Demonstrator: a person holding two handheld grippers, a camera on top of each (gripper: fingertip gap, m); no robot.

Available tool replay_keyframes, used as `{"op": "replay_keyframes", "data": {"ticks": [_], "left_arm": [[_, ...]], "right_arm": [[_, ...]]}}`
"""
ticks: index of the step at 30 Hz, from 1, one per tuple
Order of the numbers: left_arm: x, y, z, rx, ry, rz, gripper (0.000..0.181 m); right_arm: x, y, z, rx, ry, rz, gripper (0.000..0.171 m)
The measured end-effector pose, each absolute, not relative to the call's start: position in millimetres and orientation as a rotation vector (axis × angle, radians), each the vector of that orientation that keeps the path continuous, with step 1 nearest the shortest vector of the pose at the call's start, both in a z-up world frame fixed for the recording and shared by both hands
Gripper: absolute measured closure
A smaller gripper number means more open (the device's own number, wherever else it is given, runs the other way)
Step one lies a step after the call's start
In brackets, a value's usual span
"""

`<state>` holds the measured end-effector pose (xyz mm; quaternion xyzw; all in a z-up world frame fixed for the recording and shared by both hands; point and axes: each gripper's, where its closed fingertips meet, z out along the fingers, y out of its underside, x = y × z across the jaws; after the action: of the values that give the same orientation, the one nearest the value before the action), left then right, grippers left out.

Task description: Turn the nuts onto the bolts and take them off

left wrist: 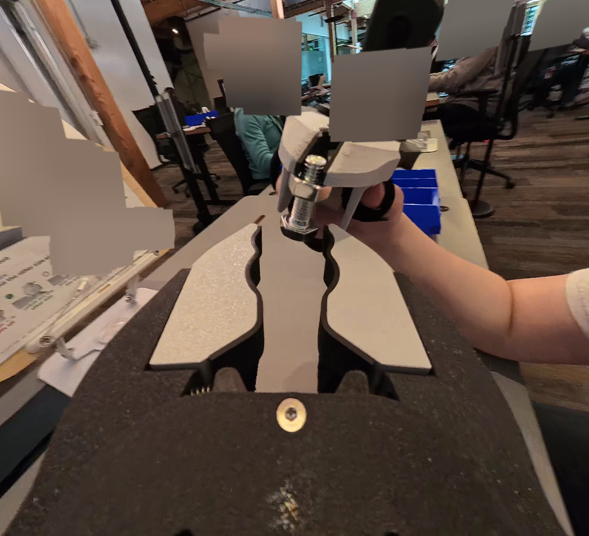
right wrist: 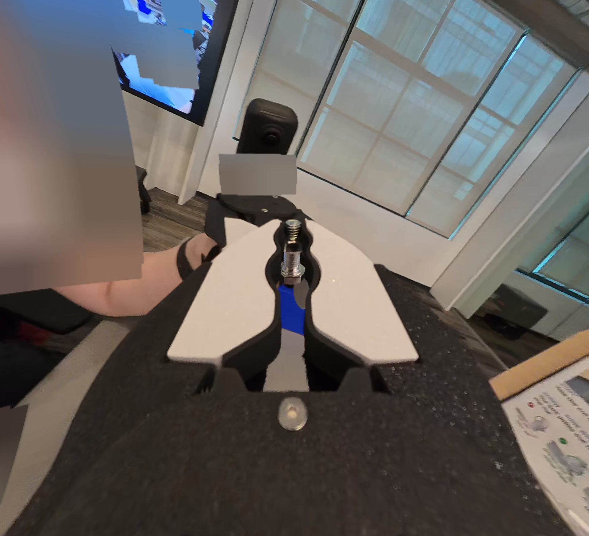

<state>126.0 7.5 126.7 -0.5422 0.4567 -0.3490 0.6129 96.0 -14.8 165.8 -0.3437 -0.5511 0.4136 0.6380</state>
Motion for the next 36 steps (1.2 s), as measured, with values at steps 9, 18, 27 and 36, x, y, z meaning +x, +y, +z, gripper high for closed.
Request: {"op": "replay_keyframes", "data": {"ticks": [9,18,27,36], "left_arm": [[123,7,133,-1.215,1.017,-0.666,0.149],[125,9,131,-1.218,1.017,-0.639,0.15],[126,6,132,-1.204,1.025,-0.637,0.16],[126,6,132,-1.201,1.023,-0.633,0.161]], "right_arm": [[95,-17,169,-0.767,-1.239,0.938,0.162],[87,-21,168,-0.767,-1.248,0.945,0.162],[87,-23,169,-0.762,-1.249,0.941,0.162],[87,-21,168,-0.77,-1.247,0.953,0.162]]}}
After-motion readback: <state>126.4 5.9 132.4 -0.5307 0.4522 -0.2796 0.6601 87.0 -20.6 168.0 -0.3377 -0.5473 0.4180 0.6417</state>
